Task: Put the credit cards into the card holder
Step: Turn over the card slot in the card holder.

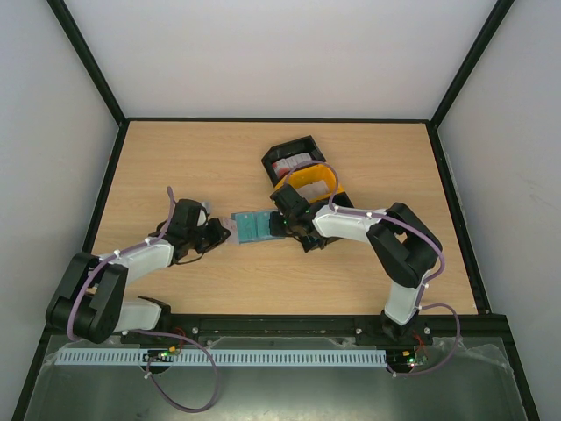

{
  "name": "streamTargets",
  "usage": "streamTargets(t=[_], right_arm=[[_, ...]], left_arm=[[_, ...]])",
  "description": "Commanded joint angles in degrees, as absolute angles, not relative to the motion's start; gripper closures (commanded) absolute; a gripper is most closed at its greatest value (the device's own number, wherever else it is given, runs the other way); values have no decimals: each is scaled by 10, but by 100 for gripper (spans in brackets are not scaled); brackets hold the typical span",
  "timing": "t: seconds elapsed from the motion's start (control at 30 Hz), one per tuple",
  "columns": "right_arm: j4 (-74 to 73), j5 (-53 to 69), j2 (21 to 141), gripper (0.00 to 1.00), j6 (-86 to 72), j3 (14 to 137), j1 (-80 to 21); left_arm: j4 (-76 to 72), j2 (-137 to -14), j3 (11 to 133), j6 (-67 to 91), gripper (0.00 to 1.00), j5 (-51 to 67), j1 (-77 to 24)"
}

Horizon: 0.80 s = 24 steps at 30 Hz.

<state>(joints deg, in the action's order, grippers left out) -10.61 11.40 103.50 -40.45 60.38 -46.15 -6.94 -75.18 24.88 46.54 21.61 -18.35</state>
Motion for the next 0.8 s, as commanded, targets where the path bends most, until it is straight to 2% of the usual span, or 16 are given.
streamTargets(t=[0.0,0.17,0.23,0.37,0.47,0.67,0.77], right_arm=[[-112,101,1025,83,-404,615,-462],[-108,111,1035,78,-407,614,-462],[-113,92,1033,77,-407,615,-463],[-131,42,1016,68,-409,619,-465],[-132,41,1011,67,-407,621,-467],[-115,101,1025,84,-405,622,-468],[-108,112,1032,86,-407,620,-468]], left_arm=[[-65,-757,243,457,97,207,-185],[-65,-757,243,457,97,207,-185],[-65,-757,242,457,97,207,-185],[-64,-758,242,458,97,207,-185],[-63,-758,244,458,97,207,-185],[-62,-758,247,457,97,207,-185],[-62,-759,245,457,97,207,-185]])
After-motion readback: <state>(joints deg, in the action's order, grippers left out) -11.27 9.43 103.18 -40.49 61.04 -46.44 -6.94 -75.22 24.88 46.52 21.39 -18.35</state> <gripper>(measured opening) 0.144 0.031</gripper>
